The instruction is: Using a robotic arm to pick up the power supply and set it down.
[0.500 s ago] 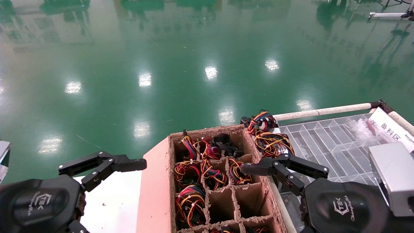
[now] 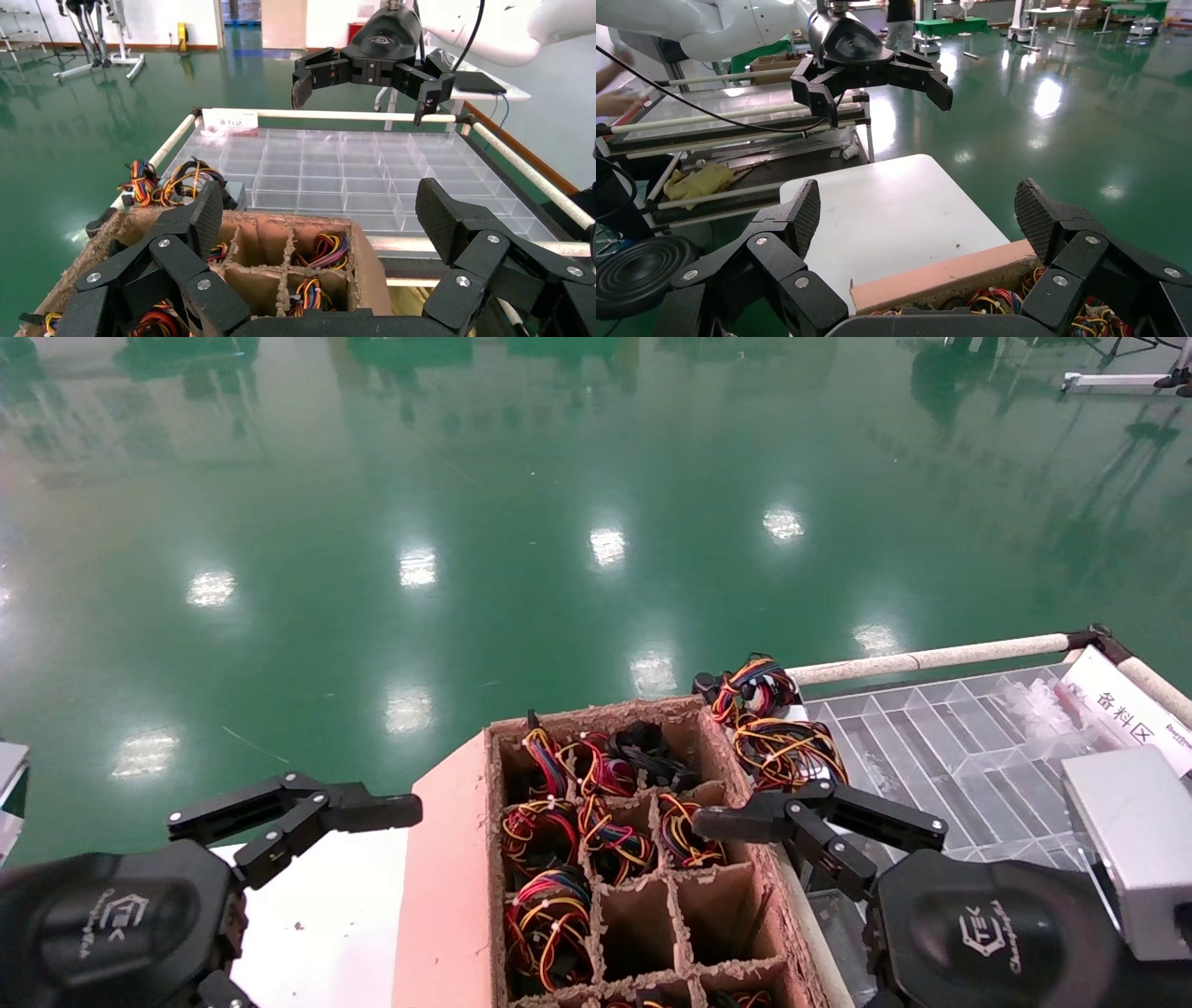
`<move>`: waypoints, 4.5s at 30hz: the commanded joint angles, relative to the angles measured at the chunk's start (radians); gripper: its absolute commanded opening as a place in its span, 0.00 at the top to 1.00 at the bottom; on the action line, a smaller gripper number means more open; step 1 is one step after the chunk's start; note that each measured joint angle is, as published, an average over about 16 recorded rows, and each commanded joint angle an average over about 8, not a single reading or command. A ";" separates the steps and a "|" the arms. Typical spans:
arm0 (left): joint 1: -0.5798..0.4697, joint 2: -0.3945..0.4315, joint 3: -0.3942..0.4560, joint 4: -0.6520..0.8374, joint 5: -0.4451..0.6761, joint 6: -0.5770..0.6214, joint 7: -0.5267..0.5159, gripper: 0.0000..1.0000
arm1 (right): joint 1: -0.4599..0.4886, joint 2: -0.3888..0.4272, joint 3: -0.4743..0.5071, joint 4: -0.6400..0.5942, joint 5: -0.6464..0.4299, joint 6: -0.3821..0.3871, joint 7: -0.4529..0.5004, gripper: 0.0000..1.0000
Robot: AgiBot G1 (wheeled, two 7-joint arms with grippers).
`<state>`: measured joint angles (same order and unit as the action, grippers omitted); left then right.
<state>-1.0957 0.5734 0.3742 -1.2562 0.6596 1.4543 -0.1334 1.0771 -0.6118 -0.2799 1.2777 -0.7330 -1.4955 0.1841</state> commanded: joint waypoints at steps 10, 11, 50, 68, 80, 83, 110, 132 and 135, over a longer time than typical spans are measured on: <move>0.000 0.000 0.000 0.000 0.000 0.000 0.000 0.00 | 0.000 0.000 0.000 0.000 0.000 0.000 0.000 0.00; 0.000 0.000 0.000 0.000 0.000 0.000 0.000 0.00 | 0.000 0.000 0.000 0.000 0.000 0.000 0.000 0.00; 0.000 0.000 0.000 0.000 0.000 0.000 0.000 0.37 | 0.000 0.000 0.000 0.000 0.000 0.000 0.000 0.00; 0.000 0.000 0.000 0.000 0.000 0.000 0.000 1.00 | 0.000 0.000 0.000 0.000 0.000 0.000 0.000 0.00; 0.000 0.000 0.000 0.000 0.000 0.000 0.000 1.00 | 0.032 -0.006 -0.012 -0.030 -0.082 0.045 -0.029 0.00; 0.000 0.000 0.000 0.000 0.000 0.000 0.000 1.00 | 0.071 -0.026 -0.028 -0.073 -0.142 0.067 -0.052 0.00; 0.000 0.000 0.000 0.000 0.000 0.000 0.000 0.90 | 0.471 -0.438 -0.284 -0.827 -0.603 0.035 -0.440 0.97; 0.000 0.000 0.000 0.000 0.000 0.000 0.000 0.00 | 0.593 -0.568 -0.326 -1.173 -0.671 0.071 -0.643 1.00; 0.000 0.000 0.000 0.000 0.000 0.000 0.000 0.00 | 0.600 -0.576 -0.329 -1.192 -0.675 0.086 -0.658 1.00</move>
<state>-1.0959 0.5734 0.3745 -1.2561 0.6594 1.4543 -0.1332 1.6741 -1.1877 -0.6074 0.0887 -1.4066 -1.4089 -0.4726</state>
